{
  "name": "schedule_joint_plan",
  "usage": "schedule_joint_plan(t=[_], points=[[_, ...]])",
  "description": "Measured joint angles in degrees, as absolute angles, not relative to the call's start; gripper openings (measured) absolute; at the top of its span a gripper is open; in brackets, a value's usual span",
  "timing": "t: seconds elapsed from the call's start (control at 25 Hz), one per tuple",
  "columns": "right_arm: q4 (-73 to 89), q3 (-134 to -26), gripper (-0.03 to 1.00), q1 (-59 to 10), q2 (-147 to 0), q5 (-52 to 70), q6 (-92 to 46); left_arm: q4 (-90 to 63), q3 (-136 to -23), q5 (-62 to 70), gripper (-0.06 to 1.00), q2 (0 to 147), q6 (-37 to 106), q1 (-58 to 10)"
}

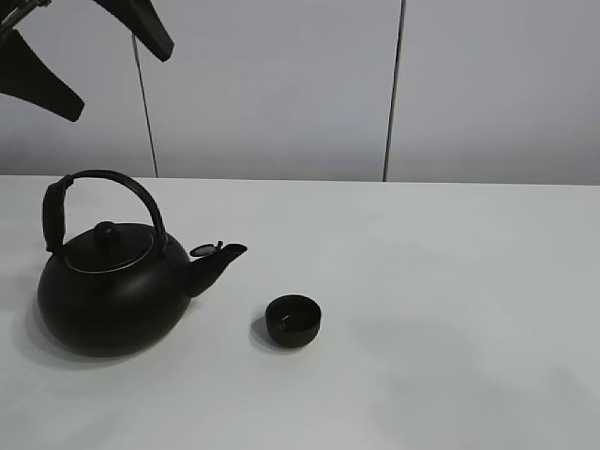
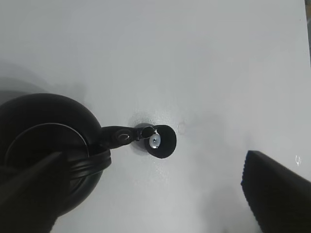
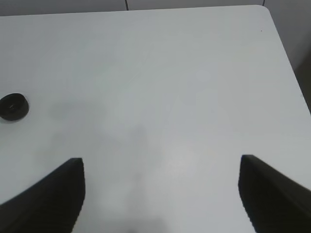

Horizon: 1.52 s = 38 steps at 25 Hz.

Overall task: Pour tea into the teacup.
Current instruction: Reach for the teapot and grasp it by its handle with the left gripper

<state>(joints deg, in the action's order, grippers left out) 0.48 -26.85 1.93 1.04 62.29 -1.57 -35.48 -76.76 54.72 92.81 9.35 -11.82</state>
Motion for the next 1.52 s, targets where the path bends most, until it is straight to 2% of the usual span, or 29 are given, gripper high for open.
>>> schedule_joint_plan(t=[0.48, 0.64, 0.84, 1.08, 1.28, 1.52], points=[[0.5, -26.8, 0.59, 1.9, 1.0, 62.2, -1.6, -36.6, -76.8, 50.0, 0.69, 92.8, 10.8, -11.4], [0.5, -26.8, 0.59, 1.9, 1.0, 62.2, -1.6, -34.8, -75.9, 43.2, 0.69, 90.9, 13.5, -11.7], [0.5, -26.8, 0.59, 1.9, 1.0, 62.1, -1.6, -30.9, -65.8, 21.7, 0.69, 82.0, 18.5, -15.4], [0.5, -26.8, 0.59, 1.9, 1.0, 62.1, -1.6, -29.9, -42.5, -8.5, 0.69, 75.1, 21.7, -21.0], [0.5, -26.8, 0.59, 1.9, 1.0, 62.1, -1.6, -24.1, -28.8, -32.8, 0.69, 73.8, 20.4, -24.6], [0.5, -26.8, 0.59, 1.9, 1.0, 62.1, -1.6, -17.1, -16.0, -47.0, 0.69, 73.4, 14.9, -24.9]])
